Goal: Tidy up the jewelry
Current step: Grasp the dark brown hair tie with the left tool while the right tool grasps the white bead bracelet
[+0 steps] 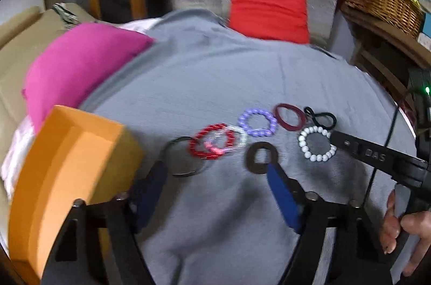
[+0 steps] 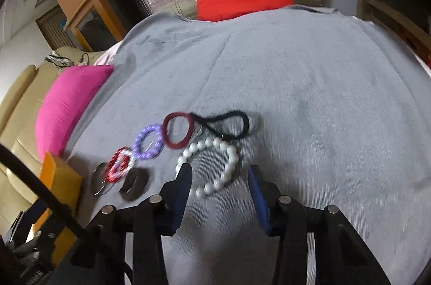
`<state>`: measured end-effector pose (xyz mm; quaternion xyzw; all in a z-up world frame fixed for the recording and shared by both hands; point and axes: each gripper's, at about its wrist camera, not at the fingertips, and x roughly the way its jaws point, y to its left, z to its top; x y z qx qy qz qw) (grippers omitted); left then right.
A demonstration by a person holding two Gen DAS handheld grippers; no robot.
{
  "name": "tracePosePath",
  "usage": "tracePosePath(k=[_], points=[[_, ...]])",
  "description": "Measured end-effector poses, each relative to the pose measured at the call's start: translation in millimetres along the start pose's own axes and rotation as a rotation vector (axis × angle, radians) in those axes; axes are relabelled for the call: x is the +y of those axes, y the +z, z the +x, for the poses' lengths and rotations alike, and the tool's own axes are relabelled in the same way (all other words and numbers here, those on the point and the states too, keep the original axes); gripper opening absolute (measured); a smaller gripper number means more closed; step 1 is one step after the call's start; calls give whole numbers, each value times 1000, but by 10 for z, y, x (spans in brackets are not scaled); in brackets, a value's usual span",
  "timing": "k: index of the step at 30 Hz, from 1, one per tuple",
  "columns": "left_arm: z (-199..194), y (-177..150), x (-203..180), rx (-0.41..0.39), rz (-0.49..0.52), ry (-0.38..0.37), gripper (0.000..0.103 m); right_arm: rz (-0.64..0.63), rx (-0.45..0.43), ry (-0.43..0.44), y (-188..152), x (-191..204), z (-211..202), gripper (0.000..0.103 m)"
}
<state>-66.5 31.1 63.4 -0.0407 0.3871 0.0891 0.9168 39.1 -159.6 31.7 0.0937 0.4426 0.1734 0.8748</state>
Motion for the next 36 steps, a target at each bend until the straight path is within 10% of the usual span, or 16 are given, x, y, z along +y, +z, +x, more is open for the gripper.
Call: tracePosePath(k=[9, 20, 36], points=[[538, -12, -222, 104, 19, -104, 73, -130, 26, -67, 21, 21, 277, 11], [658, -30, -273, 132, -8, -240, 24, -89, 14, -28, -113, -146, 18, 11], [332, -249, -266, 142, -11, -326, 17, 25, 7, 52, -223, -343, -394, 11]])
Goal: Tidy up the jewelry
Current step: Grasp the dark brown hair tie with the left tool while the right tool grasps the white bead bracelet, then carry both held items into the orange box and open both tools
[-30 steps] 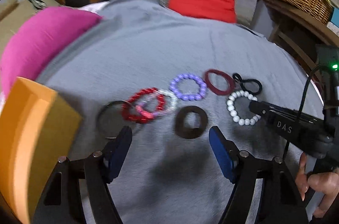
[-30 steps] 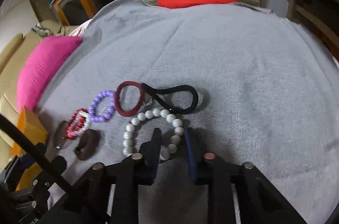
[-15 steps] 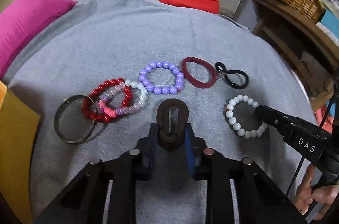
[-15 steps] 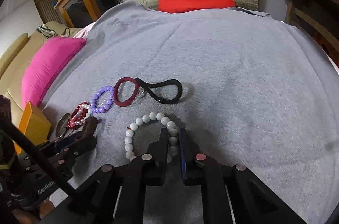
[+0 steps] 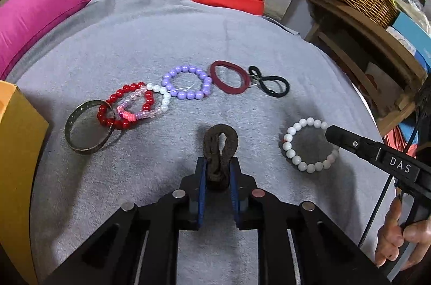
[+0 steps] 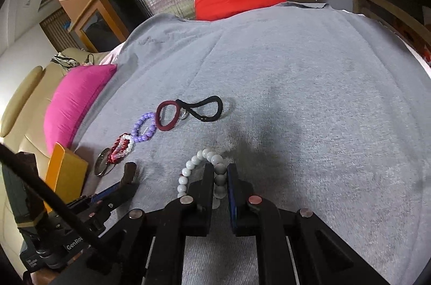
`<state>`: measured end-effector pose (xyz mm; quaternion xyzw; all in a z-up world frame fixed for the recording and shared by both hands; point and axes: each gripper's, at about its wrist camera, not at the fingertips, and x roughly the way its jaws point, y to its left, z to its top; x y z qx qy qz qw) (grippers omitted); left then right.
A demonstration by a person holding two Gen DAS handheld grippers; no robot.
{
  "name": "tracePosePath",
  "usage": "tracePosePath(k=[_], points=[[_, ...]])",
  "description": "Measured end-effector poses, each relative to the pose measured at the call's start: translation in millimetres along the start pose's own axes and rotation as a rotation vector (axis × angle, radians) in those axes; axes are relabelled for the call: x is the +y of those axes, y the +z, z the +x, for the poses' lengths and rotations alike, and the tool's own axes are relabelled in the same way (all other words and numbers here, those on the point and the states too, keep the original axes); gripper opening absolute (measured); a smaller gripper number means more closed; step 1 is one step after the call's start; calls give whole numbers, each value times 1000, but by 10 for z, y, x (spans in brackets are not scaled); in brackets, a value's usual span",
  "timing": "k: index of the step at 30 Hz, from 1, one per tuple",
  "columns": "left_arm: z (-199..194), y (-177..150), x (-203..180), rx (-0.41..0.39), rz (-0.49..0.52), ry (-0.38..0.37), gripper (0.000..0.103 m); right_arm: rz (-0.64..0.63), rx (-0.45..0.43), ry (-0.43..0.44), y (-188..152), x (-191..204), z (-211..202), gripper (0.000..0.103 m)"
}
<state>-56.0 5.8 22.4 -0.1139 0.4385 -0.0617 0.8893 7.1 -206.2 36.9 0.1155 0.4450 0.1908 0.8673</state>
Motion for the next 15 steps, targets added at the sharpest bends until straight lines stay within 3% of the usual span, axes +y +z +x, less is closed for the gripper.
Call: tracePosePath(k=[8, 15], points=[[-37, 46, -107, -6, 14, 11, 17, -14, -41, 19, -8, 61, -156, 11], [-275, 85, -138, -74, 26, 29, 17, -44, -92, 59, 20, 227, -319, 11]])
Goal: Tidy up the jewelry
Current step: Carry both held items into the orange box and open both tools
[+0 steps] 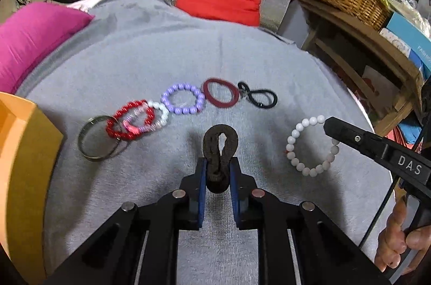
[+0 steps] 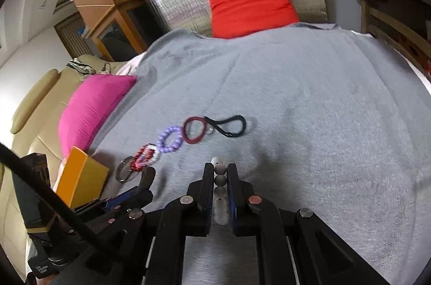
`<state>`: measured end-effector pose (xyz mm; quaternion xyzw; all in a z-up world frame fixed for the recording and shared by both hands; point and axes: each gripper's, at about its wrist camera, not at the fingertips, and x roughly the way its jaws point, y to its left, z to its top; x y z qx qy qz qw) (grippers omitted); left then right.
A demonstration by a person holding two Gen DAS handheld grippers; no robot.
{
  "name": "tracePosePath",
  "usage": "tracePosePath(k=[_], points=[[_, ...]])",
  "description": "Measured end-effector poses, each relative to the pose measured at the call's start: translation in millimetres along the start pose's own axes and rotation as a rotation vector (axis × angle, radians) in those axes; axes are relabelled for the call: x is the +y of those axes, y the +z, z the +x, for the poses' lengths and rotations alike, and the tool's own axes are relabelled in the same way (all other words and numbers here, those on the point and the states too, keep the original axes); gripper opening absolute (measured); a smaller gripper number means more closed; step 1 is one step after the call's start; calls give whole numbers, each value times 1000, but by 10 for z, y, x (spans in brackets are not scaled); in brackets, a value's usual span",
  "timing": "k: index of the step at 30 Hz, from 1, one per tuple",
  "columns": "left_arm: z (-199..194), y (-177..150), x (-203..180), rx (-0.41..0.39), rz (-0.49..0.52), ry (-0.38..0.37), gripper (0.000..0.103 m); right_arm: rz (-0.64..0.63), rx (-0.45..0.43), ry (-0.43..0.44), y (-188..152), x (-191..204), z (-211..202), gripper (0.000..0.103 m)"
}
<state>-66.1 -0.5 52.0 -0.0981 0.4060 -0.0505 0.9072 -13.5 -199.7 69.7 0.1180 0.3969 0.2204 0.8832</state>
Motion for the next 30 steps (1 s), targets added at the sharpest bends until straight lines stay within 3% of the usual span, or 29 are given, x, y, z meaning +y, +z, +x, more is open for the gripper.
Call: tracePosePath(k=[9, 17, 23, 30], points=[[-776, -2, 320, -123, -54, 26, 17, -81, -53, 96, 14, 520, -125, 11], [-1872, -36, 995, -258, -114, 123, 17, -182, -57, 273, -151, 1337, -138, 11], [-2292, -318, 1603, -254, -178, 255, 17, -259, -30, 388, -373, 2015, -70, 11], [-2159, -571, 2085, -171, -257, 287, 17, -334, 18, 454, -657, 2627, 139, 11]])
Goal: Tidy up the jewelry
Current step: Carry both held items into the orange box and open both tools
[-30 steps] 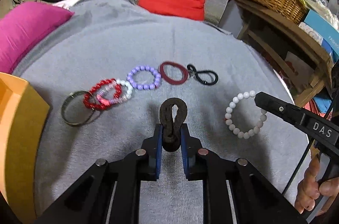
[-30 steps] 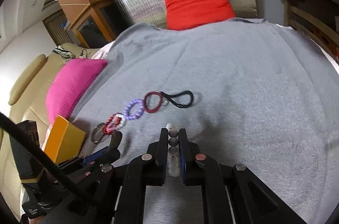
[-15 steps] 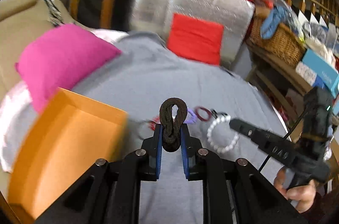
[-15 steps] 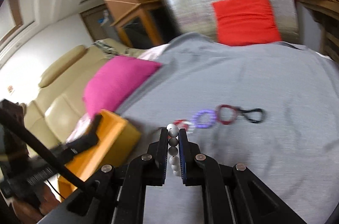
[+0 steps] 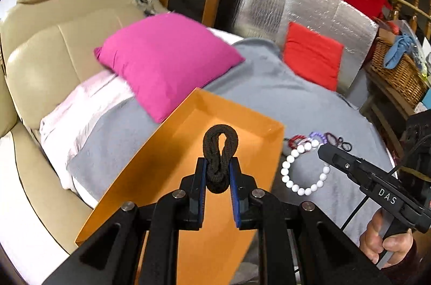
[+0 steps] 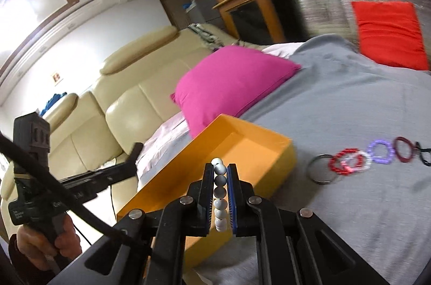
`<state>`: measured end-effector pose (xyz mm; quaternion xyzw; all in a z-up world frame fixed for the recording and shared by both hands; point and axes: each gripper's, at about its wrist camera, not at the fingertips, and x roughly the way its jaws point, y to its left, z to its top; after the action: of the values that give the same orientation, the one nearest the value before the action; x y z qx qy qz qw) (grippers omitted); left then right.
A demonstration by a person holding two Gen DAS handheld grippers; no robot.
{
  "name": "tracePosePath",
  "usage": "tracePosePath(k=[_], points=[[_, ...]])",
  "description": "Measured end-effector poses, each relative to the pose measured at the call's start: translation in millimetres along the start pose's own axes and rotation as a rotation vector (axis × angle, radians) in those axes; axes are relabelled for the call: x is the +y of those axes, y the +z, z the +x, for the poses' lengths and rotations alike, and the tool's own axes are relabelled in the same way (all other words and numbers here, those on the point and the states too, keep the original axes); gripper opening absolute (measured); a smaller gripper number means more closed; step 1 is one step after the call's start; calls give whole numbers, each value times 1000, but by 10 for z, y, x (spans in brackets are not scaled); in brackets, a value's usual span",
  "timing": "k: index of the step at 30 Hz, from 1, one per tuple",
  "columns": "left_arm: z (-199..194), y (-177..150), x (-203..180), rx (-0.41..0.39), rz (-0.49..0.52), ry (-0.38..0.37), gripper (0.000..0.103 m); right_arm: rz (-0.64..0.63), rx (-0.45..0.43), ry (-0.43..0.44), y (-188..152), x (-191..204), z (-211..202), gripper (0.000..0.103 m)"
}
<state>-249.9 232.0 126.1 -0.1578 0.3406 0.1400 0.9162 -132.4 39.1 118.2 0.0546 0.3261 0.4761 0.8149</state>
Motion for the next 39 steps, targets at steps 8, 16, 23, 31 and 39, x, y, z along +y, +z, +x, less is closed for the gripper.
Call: tracePosePath(k=[8, 16, 23, 31, 39], points=[[636, 102, 71, 123, 35, 41, 17, 50, 61, -1, 17, -82, 564, 11], [1306, 286, 76, 222, 90, 121, 17, 71, 98, -27, 136, -291, 978, 11], [1624, 378, 118, 270, 76, 155, 20, 78, 127, -99, 144, -452, 1188, 14], [1568, 368, -39, 245, 91, 177, 45, 77, 79, -144, 235, -494, 1071, 39], [978, 411, -480, 82, 79, 153, 66, 89, -32, -148, 373, -545, 613, 39]])
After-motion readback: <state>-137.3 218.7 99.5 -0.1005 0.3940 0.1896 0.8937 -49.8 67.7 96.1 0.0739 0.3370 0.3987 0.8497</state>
